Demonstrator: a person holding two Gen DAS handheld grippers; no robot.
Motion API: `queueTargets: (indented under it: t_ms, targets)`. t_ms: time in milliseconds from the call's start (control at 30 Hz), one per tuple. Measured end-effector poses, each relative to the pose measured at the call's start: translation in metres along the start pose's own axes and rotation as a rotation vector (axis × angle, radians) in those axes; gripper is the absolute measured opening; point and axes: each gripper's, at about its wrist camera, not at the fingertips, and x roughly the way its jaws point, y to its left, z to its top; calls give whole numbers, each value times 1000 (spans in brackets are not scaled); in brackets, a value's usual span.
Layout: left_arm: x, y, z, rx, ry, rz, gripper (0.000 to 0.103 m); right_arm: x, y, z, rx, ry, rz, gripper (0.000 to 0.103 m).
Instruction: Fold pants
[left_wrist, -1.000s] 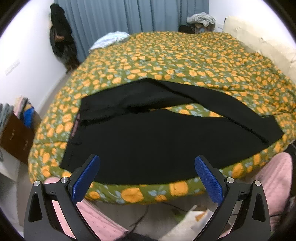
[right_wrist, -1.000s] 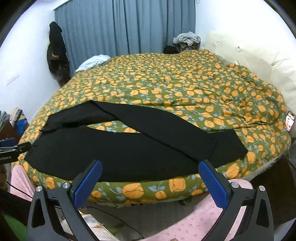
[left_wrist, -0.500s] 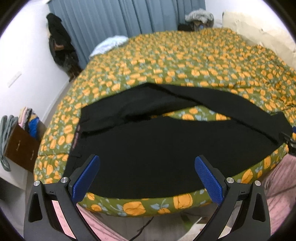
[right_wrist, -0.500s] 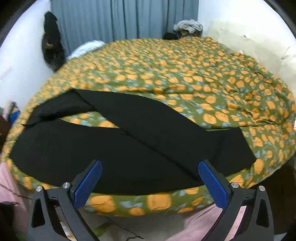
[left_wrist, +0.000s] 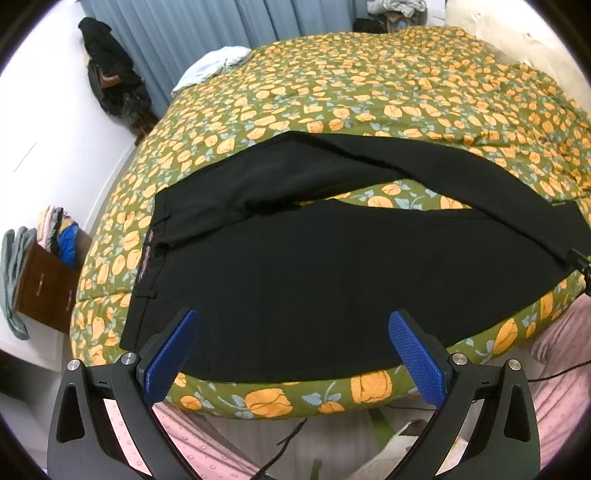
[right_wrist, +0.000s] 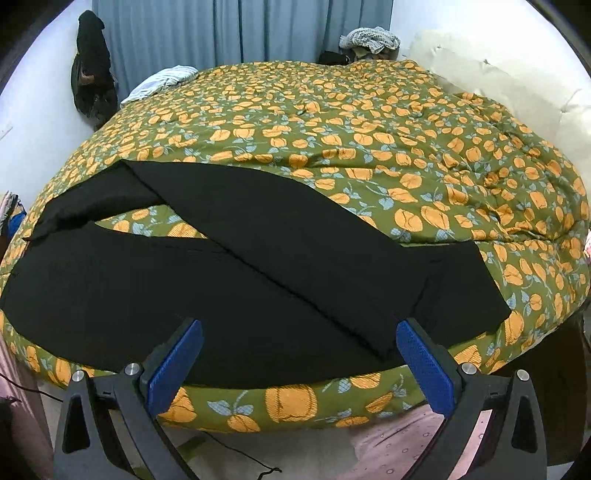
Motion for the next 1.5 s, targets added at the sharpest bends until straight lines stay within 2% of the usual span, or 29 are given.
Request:
queueTargets:
  t_ms: [33,100,167,267,333,400,567,633,700,733,800,933,967,1000,1033,1067,1133,1167,1233,1333,1433,1500]
  targets:
    - [0,1,0,-2,2,4,102,2,-3,0,-21,1,-7,103]
    - [1,4,-1,-9,7,6,102,4,-19,4,-84,-12,-90,102]
    - [4,7,-2,-21,18,5,102,7,-48,10,-74,-6,-148,98]
    - [13,11,-4,-44,53,-4,102,16,-73,15,-65,36,-92,90]
    - [20,12,-5,-62,83,-19,102,27,-68,13,-113,71,-46,82]
    - [22,10,-5,-63,94,-25,102,46,-57,7,-171,122,-1,70]
    - [21,3,-4,-36,94,-12,102,93,-38,-4,-220,220,-11,68]
    - [23,3,-4,-37,104,-11,102,102,-37,-1,-220,237,-6,54]
    - [28,5,-4,-43,120,-9,102,106,-42,9,-206,239,16,15]
    - [29,5,-3,-45,126,-9,102,105,-44,17,-208,240,24,8]
    - [32,7,-2,-50,134,-7,102,95,-56,58,-230,191,15,6]
    - [31,3,1,-43,133,-9,102,71,-109,190,-162,-17,-94,6]
    - [30,2,2,-37,129,-9,102,70,-127,223,-111,-58,-123,15]
    - [27,-1,3,-29,122,-5,102,73,-145,251,-53,-76,-150,51]
    - [25,-2,4,-24,113,0,102,75,-161,270,1,-95,-201,68]
    - [23,-3,4,-23,106,4,102,74,-174,283,39,-143,-236,81]
    - [20,-2,4,-26,96,16,102,79,-187,287,84,-158,-210,81]
    - [23,-1,3,-33,103,21,102,89,-194,280,129,-135,-166,81]
    - [33,4,3,-48,129,14,102,109,-201,262,197,-84,-74,81]
    - [49,11,10,-57,148,16,102,143,-203,217,295,3,68,80]
    - [68,27,41,-45,54,28,102,163,-189,175,361,61,171,80]
    - [96,46,78,-82,3,49,102,168,-171,152,372,69,248,80]
